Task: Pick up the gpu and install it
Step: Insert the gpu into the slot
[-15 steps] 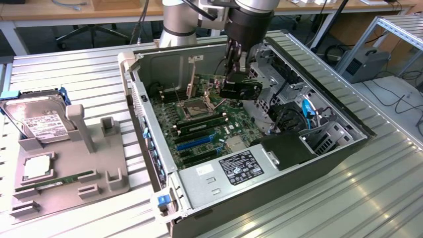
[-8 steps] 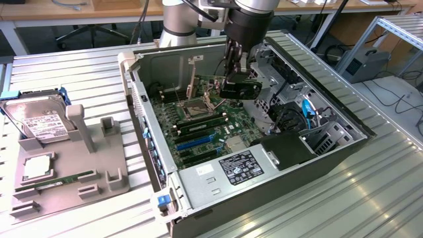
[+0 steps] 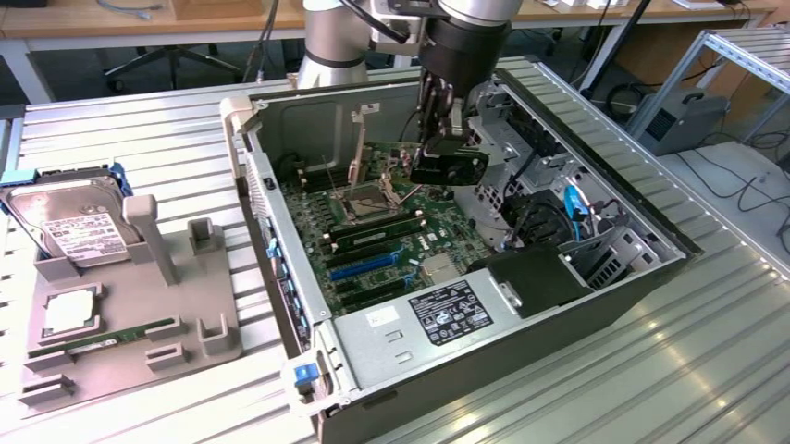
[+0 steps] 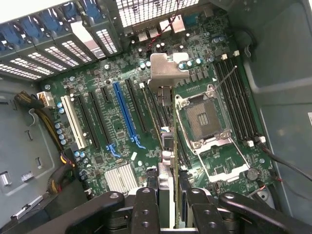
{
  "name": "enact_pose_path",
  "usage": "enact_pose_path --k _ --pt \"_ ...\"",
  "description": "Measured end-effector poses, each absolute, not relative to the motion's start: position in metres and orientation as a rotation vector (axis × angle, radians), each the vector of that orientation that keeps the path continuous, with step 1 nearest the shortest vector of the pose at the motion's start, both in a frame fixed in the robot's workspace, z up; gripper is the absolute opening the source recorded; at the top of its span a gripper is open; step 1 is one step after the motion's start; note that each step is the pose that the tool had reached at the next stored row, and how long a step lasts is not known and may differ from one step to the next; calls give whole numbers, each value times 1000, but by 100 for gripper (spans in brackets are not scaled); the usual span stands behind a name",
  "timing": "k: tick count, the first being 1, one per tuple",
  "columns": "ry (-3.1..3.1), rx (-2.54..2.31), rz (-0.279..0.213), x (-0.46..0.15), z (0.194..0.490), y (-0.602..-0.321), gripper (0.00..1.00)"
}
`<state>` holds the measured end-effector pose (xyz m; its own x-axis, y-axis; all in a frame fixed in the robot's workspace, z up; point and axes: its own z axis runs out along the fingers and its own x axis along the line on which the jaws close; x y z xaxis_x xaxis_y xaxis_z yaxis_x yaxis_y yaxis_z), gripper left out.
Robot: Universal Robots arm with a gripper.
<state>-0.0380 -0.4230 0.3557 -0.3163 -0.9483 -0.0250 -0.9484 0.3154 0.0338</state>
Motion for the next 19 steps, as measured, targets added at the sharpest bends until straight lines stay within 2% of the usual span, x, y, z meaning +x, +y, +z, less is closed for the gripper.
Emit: enact_pose_path --k 19 --pt "2526 -1867 66 -38 355 -423 27"
